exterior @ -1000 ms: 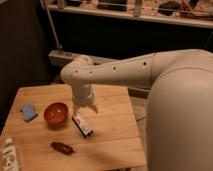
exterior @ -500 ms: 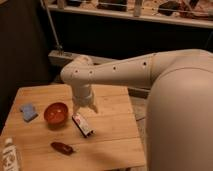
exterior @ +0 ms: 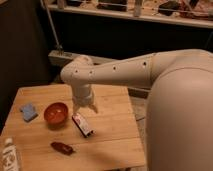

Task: Place the eraser in the ceramic cup

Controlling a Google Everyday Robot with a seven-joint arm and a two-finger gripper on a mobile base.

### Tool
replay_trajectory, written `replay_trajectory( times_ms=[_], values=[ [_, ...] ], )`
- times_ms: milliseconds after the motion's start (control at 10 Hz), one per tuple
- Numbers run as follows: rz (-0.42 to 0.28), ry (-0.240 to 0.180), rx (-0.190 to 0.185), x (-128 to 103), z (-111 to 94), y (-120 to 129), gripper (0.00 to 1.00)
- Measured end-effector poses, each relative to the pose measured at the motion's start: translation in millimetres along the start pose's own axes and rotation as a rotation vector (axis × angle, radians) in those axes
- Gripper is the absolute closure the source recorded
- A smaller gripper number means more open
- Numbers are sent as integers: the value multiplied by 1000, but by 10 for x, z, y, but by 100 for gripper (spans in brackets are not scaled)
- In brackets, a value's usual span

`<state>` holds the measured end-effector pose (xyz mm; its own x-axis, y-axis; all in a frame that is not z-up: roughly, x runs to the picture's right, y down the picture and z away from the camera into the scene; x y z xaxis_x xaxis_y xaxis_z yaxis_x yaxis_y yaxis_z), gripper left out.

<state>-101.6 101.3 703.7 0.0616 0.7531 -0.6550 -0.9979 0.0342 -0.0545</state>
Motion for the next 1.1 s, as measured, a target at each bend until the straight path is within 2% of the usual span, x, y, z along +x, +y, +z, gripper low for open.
replay_trajectory(
  times_ms=[200,300,600,700,900,1100],
  values=[
    [-21,-11,-8,-14,-32,28,35],
    [-70,-28,-11,-44,-65,69,35],
    [-350,-67,-36,-79,-114,467,35],
    [-418,-76,-31,-97,-77,526,35],
    [-538,-82,-4,-108,69,600,35],
    [-606,-77,24,-106,237,568,35]
  ],
)
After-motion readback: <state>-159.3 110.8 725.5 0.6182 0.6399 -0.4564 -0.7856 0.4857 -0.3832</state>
